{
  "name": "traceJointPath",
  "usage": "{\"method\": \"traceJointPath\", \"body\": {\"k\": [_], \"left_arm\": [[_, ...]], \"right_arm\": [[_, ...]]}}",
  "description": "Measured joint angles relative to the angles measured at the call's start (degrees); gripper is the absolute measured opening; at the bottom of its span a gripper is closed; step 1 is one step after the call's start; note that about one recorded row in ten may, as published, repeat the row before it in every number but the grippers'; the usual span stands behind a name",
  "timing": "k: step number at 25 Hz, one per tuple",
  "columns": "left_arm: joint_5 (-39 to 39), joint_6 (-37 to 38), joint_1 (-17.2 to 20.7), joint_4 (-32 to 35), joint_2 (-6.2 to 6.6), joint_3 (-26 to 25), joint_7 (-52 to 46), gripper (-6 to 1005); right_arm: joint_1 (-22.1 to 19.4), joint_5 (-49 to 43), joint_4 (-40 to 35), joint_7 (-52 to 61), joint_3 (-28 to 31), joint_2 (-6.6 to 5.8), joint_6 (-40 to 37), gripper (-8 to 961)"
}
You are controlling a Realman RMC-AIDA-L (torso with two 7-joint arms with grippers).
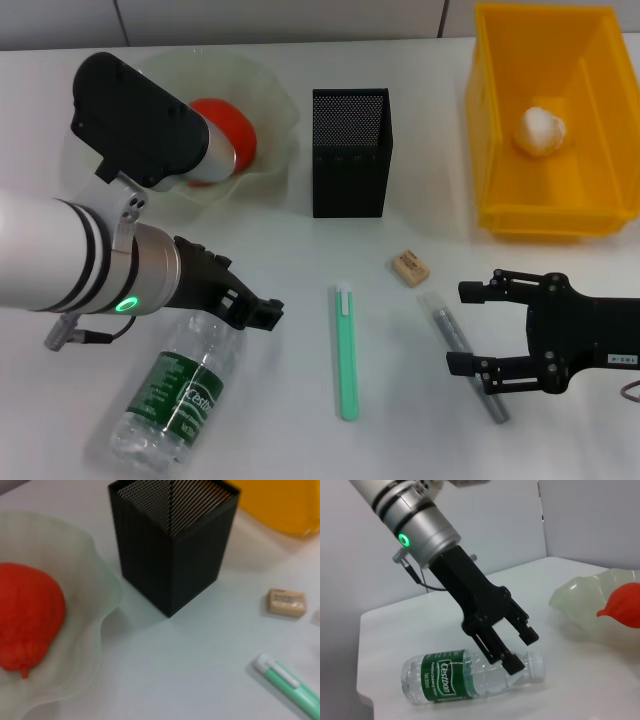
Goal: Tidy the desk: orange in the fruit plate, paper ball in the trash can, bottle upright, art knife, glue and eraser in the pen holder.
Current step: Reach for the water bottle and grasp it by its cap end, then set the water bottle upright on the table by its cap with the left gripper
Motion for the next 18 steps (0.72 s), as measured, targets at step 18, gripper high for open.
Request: {"method": "traceJointPath", "body": {"k": [18], "left_arm": [[-0.86, -0.50, -6.69, -12.09, 0.00, -2.29, 0.08, 685]], "right_arm": [[0.73, -0.62, 1.07, 1.64, 0.00, 0.04, 0.17, 841]]}}
